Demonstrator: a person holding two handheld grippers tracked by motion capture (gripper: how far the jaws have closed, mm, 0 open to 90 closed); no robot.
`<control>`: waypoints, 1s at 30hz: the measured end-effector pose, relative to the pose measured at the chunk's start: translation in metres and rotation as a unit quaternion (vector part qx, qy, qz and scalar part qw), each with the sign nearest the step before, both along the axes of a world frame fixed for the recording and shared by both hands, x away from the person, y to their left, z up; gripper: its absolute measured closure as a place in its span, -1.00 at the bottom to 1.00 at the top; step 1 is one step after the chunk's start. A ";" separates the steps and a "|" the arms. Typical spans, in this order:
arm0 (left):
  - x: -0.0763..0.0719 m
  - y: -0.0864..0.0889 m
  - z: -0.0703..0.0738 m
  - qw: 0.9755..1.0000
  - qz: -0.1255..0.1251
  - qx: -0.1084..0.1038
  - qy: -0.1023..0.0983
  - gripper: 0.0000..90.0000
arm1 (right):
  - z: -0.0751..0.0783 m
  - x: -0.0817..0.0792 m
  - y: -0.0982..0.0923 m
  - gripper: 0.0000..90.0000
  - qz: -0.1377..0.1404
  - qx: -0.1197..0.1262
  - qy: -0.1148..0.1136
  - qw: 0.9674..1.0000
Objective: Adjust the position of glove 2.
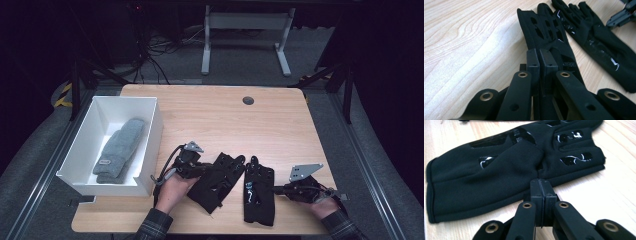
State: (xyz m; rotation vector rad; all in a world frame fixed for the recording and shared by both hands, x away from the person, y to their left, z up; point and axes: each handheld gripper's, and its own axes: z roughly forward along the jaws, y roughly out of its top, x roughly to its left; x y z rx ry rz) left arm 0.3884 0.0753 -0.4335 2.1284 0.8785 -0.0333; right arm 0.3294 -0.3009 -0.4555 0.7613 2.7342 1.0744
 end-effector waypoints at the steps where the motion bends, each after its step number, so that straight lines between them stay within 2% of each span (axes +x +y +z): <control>1: 0.000 0.000 0.000 1.000 0.001 -0.003 0.000 0.94 | 0.000 0.000 0.002 1.00 0.003 0.000 -0.001 1.000; 12: 0.012 0.002 0.007 1.000 0.020 -0.022 -0.011 0.95 | -0.001 0.003 0.012 1.00 0.010 -0.001 -0.004 1.000; 18: 0.010 0.003 0.011 0.999 0.004 -0.049 0.001 0.95 | -0.001 0.004 0.018 1.00 0.015 0.005 -0.002 1.000; 23: 0.007 0.001 0.014 0.997 -0.014 -0.076 0.018 0.95 | 0.000 0.005 0.023 1.00 0.022 0.012 -0.001 1.000; 27: 0.005 -0.003 0.016 0.995 -0.025 -0.096 0.023 0.95 | -0.001 0.006 0.029 1.00 0.026 0.013 0.001 1.000; 30: 0.003 -0.007 0.020 0.994 -0.033 -0.100 0.022 0.95 | -0.001 0.007 0.035 1.00 0.032 0.013 0.003 0.999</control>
